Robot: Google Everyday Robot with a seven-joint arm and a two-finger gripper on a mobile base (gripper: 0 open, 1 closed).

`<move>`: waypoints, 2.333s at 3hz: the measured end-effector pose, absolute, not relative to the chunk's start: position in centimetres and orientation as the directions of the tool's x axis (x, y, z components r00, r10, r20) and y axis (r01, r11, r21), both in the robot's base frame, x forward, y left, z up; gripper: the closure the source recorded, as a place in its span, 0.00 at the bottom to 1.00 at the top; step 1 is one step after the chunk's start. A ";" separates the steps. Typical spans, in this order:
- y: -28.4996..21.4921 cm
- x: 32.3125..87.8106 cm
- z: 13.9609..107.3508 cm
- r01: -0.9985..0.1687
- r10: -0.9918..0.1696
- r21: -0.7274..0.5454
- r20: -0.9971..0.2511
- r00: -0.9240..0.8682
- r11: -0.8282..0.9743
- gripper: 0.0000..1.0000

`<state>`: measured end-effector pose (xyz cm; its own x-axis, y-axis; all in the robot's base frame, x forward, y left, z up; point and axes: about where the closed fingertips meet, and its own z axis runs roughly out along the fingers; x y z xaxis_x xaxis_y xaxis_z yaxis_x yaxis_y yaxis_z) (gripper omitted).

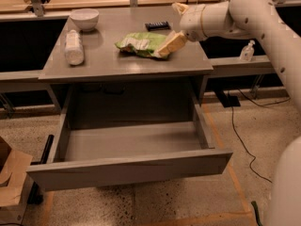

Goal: Place green rice chip bag into top drawer

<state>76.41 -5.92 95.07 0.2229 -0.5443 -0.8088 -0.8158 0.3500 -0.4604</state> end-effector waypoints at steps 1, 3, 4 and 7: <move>-6.1 81.4 93.9 -0.782 -0.506 -0.454 -0.837 0.210 0.427 0.00; -6.4 86.2 87.9 -0.783 -0.571 -0.405 -0.817 0.079 0.472 0.00; -6.7 85.8 84.1 -0.812 -0.600 -0.347 -0.800 -0.006 0.470 0.00; -6.8 85.7 85.4 -0.813 -0.601 -0.345 -0.799 -0.009 0.470 0.73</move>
Offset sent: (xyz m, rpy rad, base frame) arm 0.1322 -0.0076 -0.0699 -0.0033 0.0544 -0.1938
